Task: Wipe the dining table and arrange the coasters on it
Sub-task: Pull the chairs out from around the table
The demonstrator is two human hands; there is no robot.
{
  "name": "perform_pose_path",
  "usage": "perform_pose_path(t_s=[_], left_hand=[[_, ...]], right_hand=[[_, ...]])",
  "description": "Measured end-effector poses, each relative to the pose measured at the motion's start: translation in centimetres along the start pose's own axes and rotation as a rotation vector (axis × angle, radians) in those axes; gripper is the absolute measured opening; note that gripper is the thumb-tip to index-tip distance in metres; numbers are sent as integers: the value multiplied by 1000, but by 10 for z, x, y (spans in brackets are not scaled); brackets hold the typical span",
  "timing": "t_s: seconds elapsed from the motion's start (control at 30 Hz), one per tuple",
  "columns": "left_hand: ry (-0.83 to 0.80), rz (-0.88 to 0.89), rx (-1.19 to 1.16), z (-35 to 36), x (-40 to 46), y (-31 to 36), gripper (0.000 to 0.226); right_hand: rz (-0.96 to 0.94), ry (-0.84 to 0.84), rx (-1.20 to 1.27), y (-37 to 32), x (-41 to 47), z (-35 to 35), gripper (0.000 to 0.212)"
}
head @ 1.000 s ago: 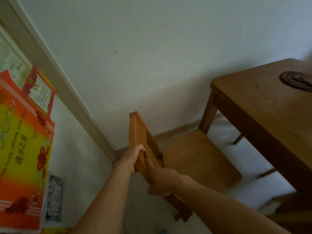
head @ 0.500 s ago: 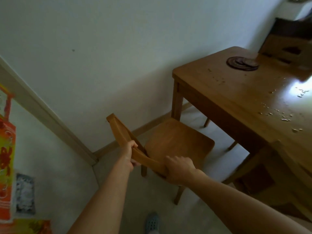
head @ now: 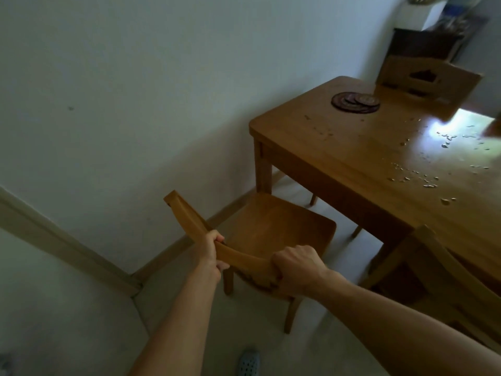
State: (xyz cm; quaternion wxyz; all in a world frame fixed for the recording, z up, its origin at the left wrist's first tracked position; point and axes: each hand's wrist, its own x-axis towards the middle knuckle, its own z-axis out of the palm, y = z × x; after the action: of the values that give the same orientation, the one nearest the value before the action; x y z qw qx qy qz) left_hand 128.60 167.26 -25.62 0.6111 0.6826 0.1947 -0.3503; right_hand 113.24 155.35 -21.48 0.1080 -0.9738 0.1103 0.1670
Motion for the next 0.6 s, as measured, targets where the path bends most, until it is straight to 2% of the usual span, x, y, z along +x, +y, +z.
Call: perform_pose_path(t_s=[0.13,0.5,0.6], left_hand=[[-20,5,11,30,12,10,14],[-168,-55,108,126,53,34,23],[-193,-62,156,149,65,48,22]], right_hand=[[68,19,7,23,7,-6,33],[274,42,35,100,32,-20,10],[302,83,65,117,44,-25,14]])
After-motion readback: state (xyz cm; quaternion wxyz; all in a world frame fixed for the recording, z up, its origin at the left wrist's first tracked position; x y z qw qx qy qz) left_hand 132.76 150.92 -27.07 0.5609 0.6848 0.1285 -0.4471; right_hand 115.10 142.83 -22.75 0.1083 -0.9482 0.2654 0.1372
